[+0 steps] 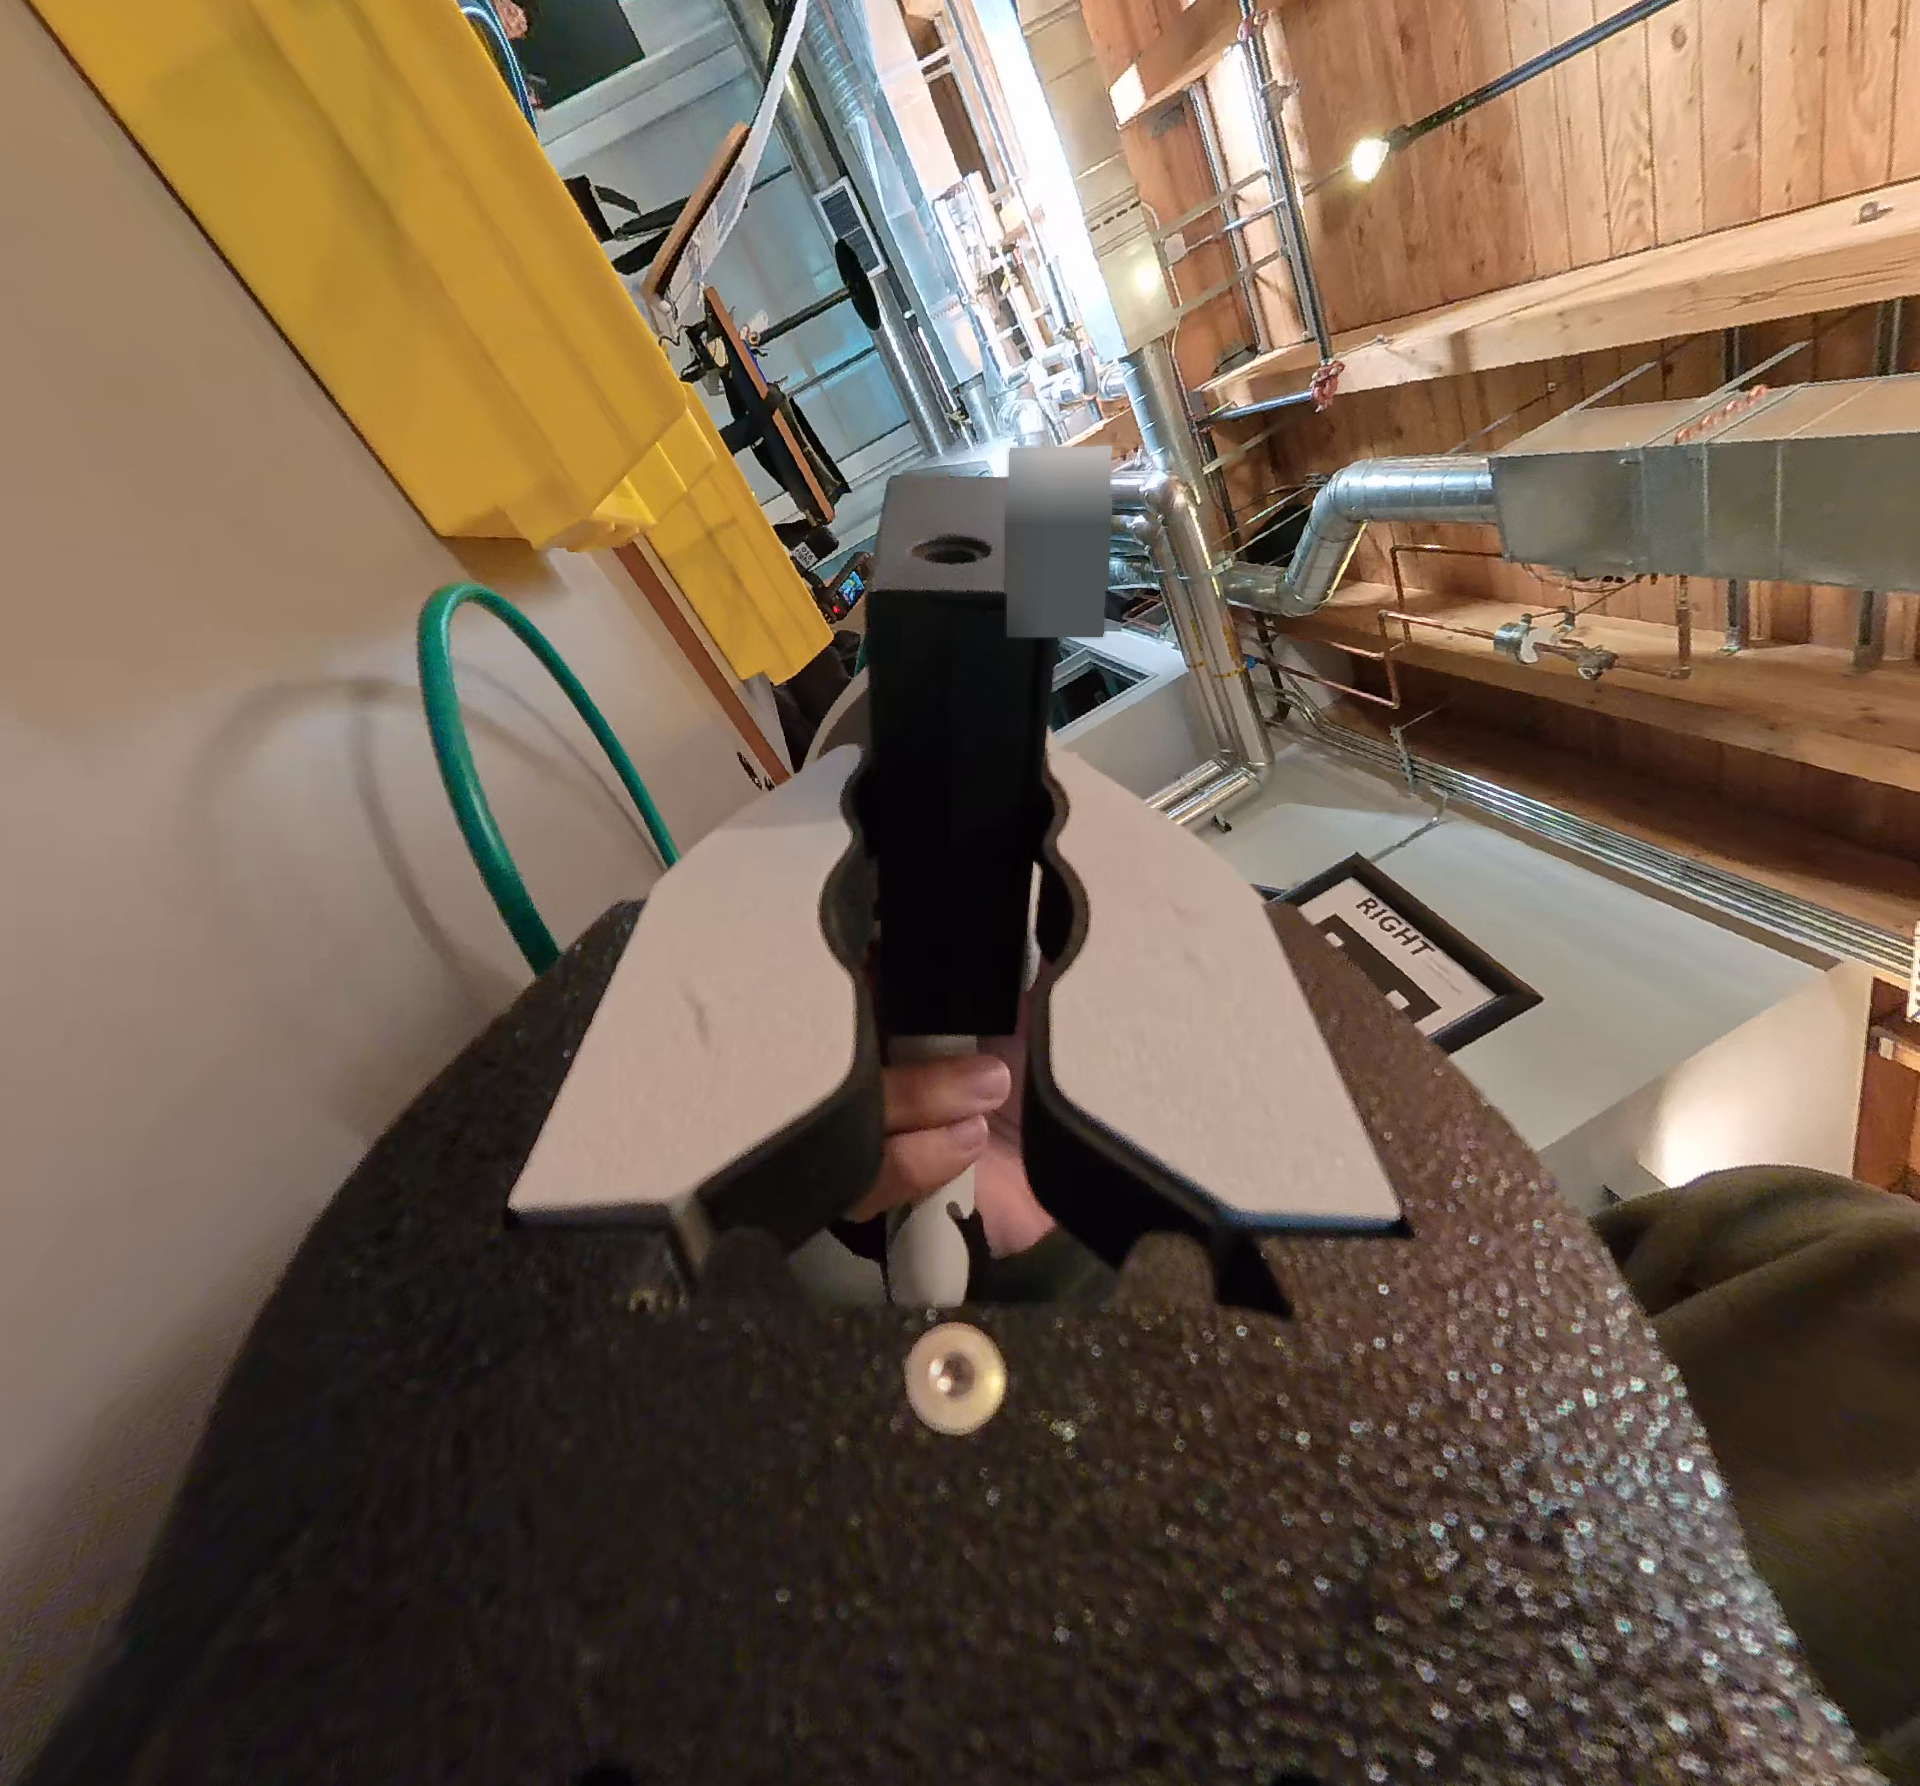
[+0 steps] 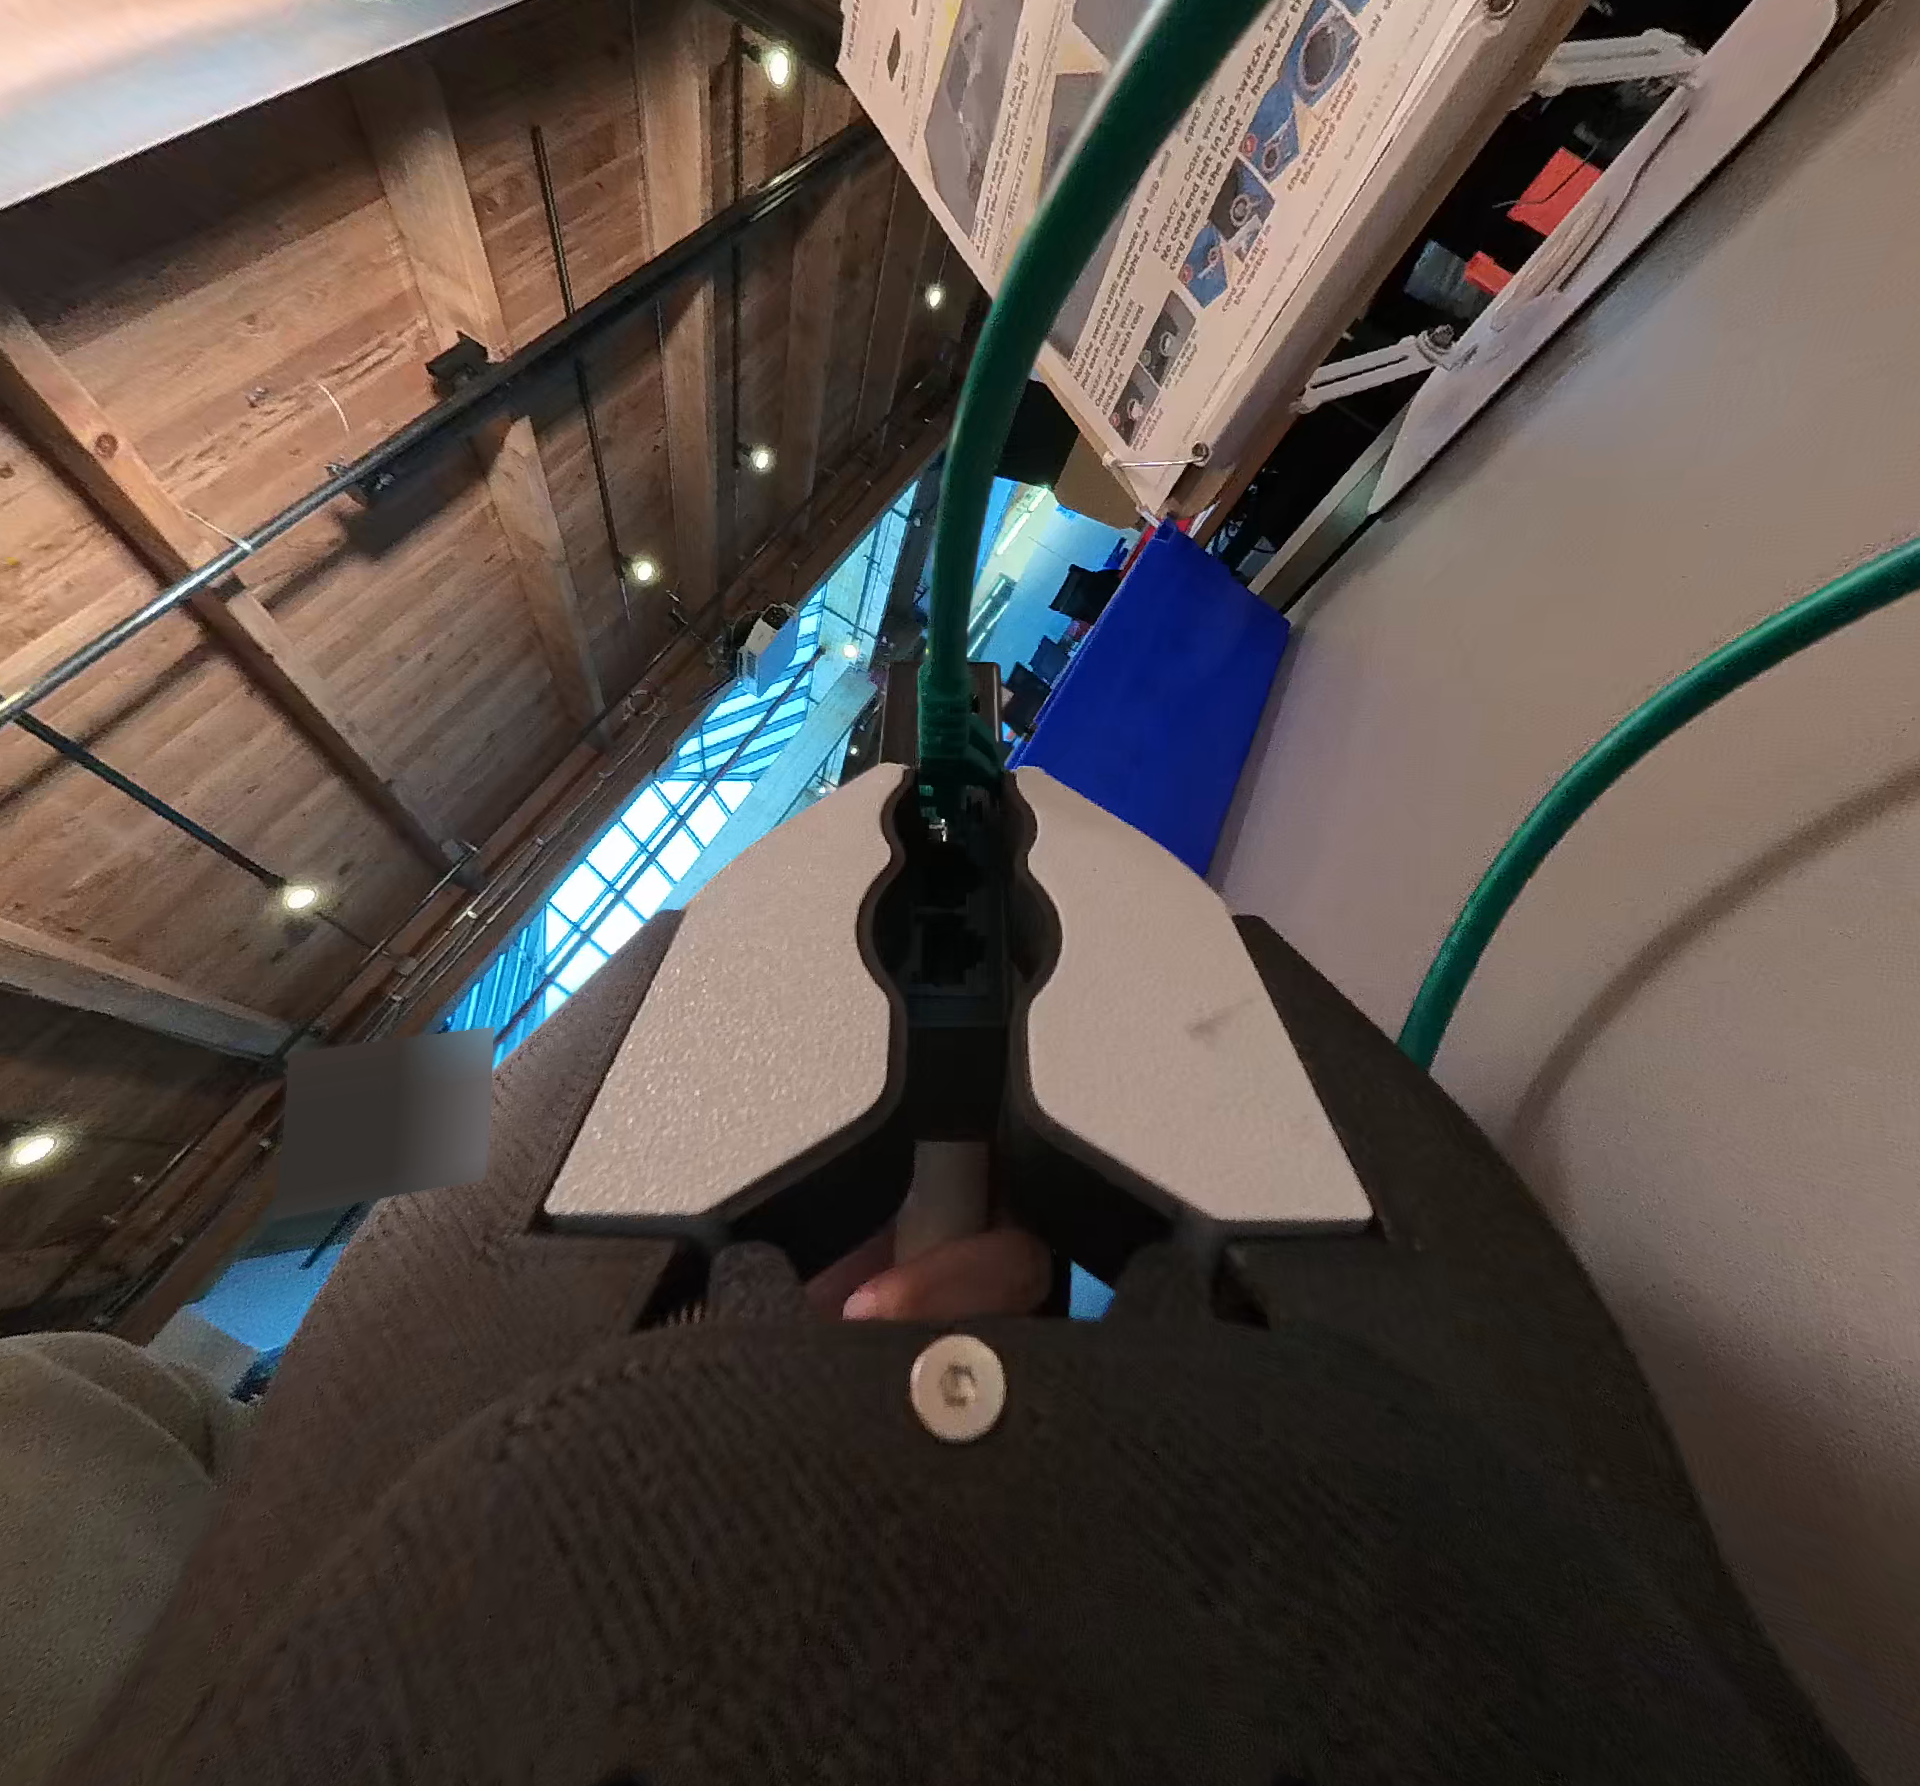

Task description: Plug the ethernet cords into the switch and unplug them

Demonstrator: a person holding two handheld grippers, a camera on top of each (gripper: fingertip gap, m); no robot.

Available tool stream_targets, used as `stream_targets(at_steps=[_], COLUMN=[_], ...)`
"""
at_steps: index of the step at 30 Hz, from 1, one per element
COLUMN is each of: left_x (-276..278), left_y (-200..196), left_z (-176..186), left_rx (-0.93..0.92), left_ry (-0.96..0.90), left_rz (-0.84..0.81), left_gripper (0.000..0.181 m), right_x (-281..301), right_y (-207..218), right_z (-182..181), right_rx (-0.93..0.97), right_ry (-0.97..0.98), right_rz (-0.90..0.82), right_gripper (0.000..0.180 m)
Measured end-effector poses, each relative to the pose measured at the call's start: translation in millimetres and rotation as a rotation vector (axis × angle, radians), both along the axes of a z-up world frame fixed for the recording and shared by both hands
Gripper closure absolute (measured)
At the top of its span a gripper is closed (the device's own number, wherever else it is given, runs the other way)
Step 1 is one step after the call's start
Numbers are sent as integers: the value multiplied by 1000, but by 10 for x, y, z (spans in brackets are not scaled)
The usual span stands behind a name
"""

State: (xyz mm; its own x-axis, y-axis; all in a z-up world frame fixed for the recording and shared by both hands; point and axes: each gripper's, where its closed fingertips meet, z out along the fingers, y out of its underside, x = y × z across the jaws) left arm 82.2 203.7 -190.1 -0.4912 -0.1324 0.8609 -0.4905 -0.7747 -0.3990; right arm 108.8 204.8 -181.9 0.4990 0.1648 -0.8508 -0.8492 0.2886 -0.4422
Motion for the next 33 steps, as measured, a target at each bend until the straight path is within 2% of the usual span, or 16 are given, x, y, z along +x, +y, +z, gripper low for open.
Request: stream_targets(at_steps=[8,14,21,33], left_x=[23,88,164,160], left_y=[-18,49,74,164], left_z=[-38,-21,-153,-113], left_rx=[15,15,-72,-103], left_ry=[7,-11,86,55], left_rz=[17,169,229,374], left_gripper=[153,155,154,154], right_x=[23,46,117,102], right_y=[8,41,57,118], right_z=[-33,-36,-164,-130], right_rx=[-42,-21,-27,10], right_ry=[-49,-54,13,42], right_rz=[-60,-60,-65,-53], right_gripper=[166,165,166,167])
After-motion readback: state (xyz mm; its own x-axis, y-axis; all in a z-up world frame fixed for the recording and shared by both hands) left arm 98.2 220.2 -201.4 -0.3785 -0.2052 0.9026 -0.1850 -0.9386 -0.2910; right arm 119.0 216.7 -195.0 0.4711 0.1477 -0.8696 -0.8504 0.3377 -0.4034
